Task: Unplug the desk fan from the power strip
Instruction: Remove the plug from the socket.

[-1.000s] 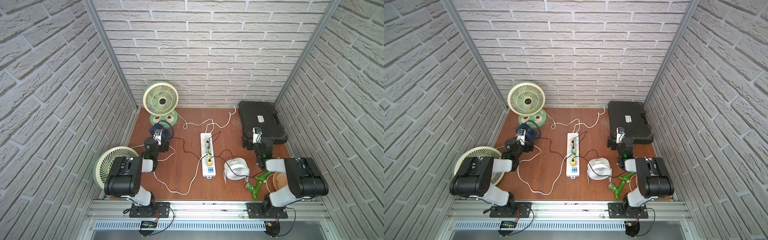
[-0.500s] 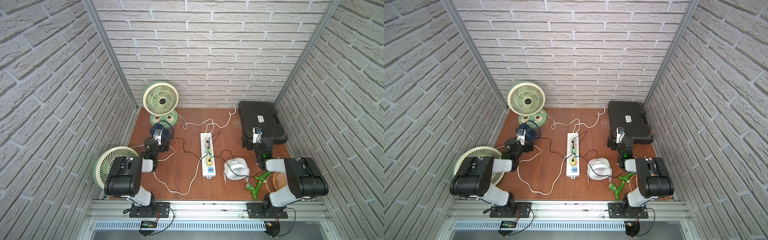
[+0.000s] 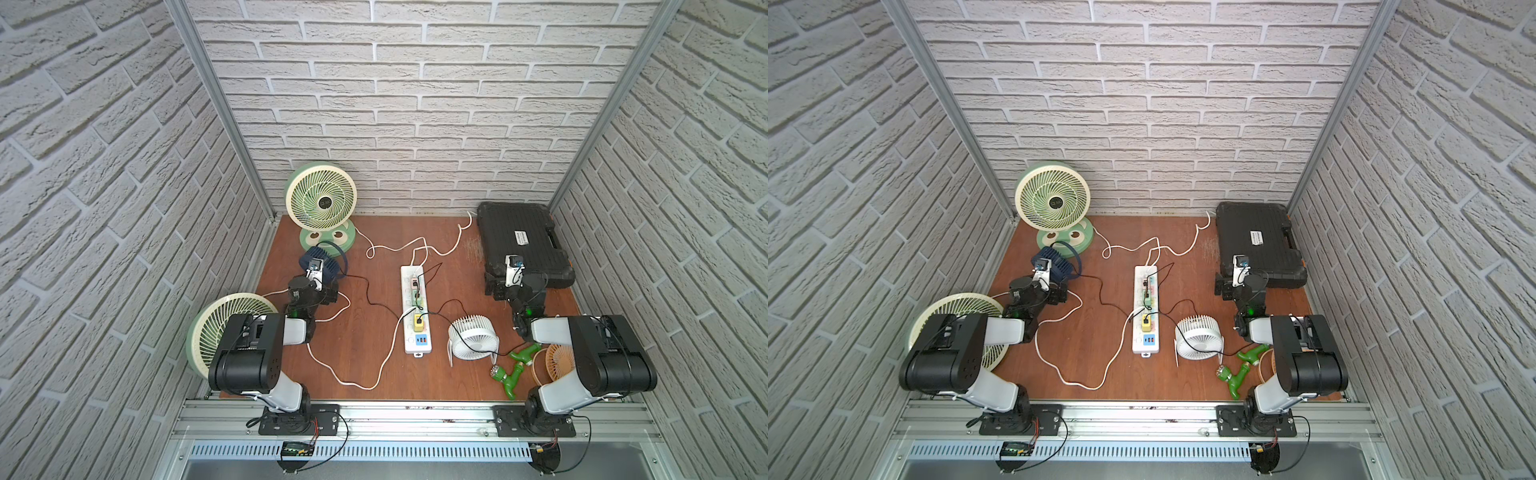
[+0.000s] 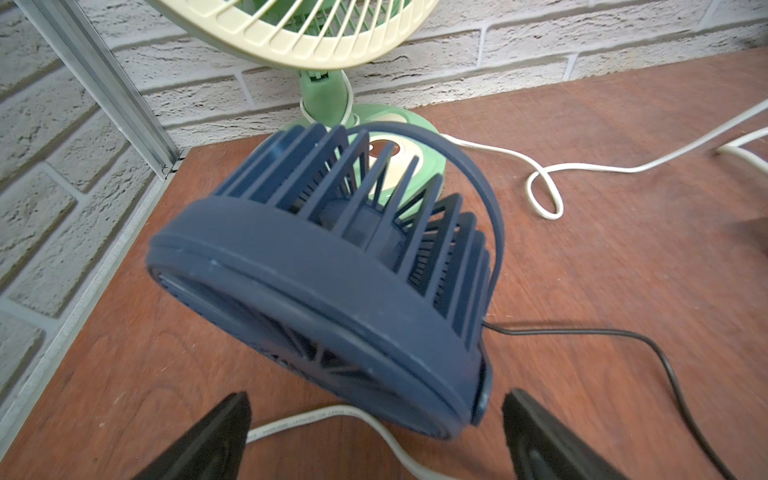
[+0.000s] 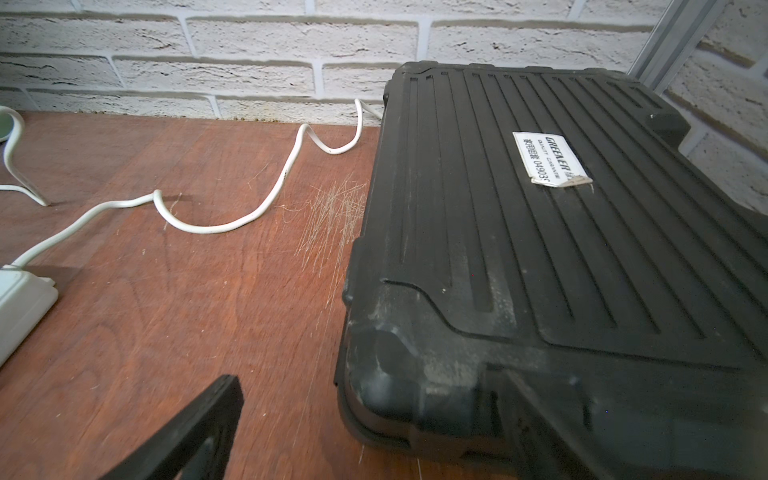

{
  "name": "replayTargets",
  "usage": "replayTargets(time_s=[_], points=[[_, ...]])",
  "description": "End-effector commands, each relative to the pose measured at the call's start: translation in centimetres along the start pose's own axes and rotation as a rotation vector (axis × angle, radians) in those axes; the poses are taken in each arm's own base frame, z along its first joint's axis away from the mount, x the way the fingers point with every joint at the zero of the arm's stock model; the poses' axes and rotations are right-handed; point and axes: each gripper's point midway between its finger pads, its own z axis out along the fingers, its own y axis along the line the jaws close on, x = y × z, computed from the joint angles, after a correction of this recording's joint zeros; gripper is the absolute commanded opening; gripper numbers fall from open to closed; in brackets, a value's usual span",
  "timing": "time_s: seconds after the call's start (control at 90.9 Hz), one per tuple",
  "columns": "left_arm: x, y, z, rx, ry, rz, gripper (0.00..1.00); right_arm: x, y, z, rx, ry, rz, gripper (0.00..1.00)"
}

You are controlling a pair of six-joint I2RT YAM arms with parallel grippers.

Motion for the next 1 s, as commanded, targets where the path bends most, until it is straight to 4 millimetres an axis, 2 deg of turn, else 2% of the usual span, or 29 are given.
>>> replayTargets(time_s=[0.0,0.242,0.418,0.473,0.671,0.781,0.99], points=[[-1.1,0.2,0.2,-0.003,-0.033,0.002,0.98,-0.2,0.3,0.0,-0.008,-0.021,-0.010,1.00],[-2.2,0.1,-0.1,-0.040,-0.011,0.037,0.98,-2.0,0.7,-1.6,-0.014,-0.002,-0.011,1.00],[-4.4,0.2,-2.1,-0.118,-0.043,0.074,0.98,-3.9,2.0,-3.6,-0.037,0.057,-0.014,1.00],[-5.3,0.0,-2.9,-0.136,-0.053,0.083,0.98,-5.1,2.8,-4.5,-0.054,0.061,-0.012,1.00],[-8.8,-1.5,-5.3,-0.100,-0.102,-0.028,0.98,-7.6,6.8,-7.9,-0.161,0.091,-0.020,1.00],[-9.2,-2.9,-5.8,-0.045,-0.073,-0.117,0.98,-8.5,9.6,-9.9,-0.237,0.100,-0.032,1.00],[-9.4,-6.7,-6.5,0.099,-0.003,-0.236,0.98,-8.6,14.9,-13.7,-0.343,0.183,-0.010,1.00]])
